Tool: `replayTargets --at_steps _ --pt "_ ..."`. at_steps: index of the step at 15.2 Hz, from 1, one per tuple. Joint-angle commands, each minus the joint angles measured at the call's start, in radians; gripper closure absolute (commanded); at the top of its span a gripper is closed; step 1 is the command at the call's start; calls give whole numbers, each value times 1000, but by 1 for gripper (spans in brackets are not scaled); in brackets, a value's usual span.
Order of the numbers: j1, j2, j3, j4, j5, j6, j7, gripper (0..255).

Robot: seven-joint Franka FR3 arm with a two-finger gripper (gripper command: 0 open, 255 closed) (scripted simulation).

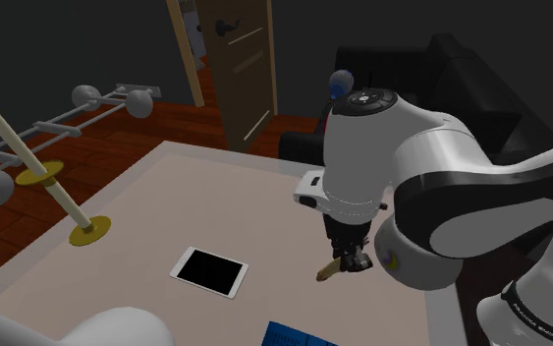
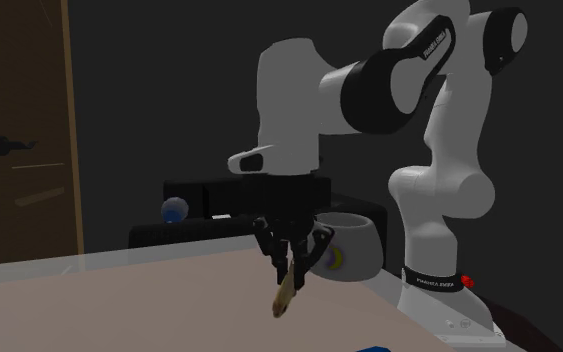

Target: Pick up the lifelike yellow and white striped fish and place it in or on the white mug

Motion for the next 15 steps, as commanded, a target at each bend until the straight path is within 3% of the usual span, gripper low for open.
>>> replayTargets --at_steps 1,15 --pt "1 -12 -3 17 1 -29 -2 255" --pt "1 -85 -27 149 5 -232 -15 255"
